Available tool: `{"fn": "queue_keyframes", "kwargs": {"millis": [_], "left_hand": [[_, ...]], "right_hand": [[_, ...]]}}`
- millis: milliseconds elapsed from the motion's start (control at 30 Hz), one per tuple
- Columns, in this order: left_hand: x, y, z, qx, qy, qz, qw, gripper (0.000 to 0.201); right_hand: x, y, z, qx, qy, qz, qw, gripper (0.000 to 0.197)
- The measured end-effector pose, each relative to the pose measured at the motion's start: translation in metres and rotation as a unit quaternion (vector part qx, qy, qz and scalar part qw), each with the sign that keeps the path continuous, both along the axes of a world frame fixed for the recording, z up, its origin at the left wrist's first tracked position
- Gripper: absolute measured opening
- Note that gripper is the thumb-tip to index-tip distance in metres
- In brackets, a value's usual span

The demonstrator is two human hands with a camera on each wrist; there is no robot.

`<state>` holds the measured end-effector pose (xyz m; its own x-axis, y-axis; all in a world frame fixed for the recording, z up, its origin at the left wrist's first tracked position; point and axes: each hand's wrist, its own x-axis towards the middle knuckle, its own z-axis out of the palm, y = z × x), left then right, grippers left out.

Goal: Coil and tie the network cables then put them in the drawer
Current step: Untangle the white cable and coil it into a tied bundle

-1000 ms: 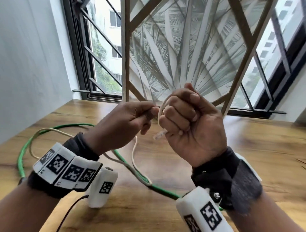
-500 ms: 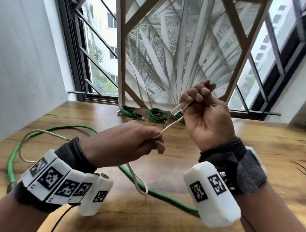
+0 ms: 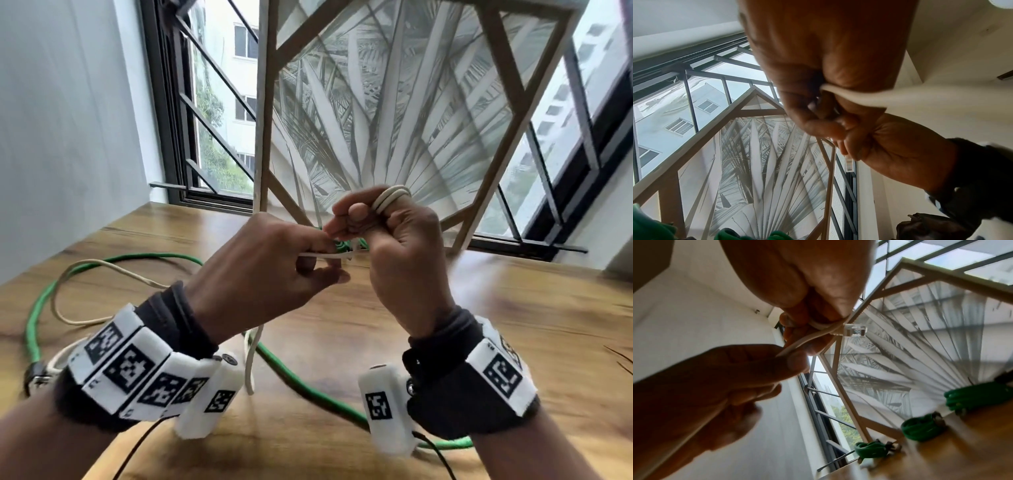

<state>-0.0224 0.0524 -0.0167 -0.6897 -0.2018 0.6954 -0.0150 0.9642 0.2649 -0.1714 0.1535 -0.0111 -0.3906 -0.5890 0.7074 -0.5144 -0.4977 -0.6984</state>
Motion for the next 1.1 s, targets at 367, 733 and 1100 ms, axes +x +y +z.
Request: {"fn": "queue_keyframes", "kwargs": {"millis": [367, 733, 1100], "left_hand": [[0.001, 0.001, 0.000, 0.008, -0.003, 0.030, 1.000, 0.019], [0.013, 0.001, 0.010, -0.173, -0.043, 0.175, 0.968, 0.029], [0.016, -0.008, 0.012, -0.188, 0.004, 0.287, 0.939, 0.019]], "right_hand": [[-0.004, 0.001, -0.006, 0.066, 0.244, -0.196, 0.948, 0.019], [0.001, 0.004, -0.006, 0.160, 0.261, -0.200, 0.931, 0.052], [-0.005, 0.001, -0.005, 0.299, 0.090, 0.117, 0.943, 0.063]]}}
